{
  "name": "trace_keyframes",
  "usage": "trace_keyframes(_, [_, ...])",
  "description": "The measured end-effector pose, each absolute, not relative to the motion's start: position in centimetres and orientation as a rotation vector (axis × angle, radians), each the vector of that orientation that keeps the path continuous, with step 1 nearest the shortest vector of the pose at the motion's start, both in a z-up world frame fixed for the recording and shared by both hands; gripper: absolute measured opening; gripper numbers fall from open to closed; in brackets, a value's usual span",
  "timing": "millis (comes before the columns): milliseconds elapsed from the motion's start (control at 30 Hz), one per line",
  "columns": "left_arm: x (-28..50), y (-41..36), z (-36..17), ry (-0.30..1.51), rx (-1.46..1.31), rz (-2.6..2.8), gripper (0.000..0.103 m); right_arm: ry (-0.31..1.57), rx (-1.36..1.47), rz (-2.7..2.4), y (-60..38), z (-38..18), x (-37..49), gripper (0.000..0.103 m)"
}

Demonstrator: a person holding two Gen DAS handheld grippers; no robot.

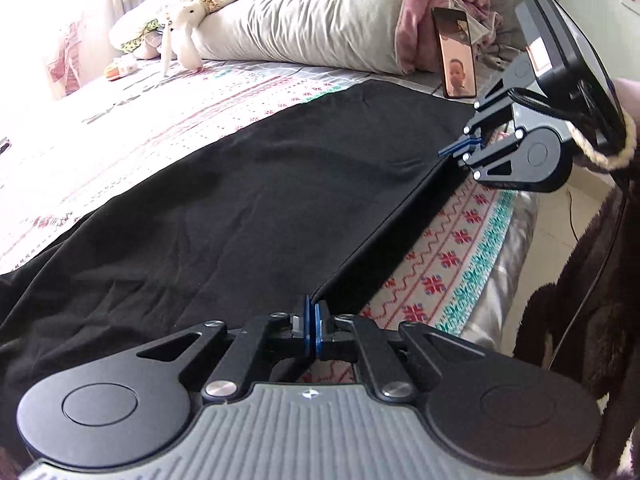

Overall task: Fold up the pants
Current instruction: 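Grasp the trouser edge with the left gripper while the right gripper grasps beside it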

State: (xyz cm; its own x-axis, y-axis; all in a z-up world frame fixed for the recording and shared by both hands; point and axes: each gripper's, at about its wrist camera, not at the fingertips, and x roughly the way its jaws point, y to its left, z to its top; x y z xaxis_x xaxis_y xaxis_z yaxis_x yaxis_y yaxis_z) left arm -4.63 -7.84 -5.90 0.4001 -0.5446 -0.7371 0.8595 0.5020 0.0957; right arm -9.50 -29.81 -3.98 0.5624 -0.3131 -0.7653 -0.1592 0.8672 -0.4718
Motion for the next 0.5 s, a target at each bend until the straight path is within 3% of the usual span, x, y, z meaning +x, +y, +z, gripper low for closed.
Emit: trace_keyframes(500, [-4.72, -7.15, -6.18, 0.734, 0.535, -0.946, 0.025, 1.035, -0.501, -0.076, -29.12, -3.86, -9.75, 0.001])
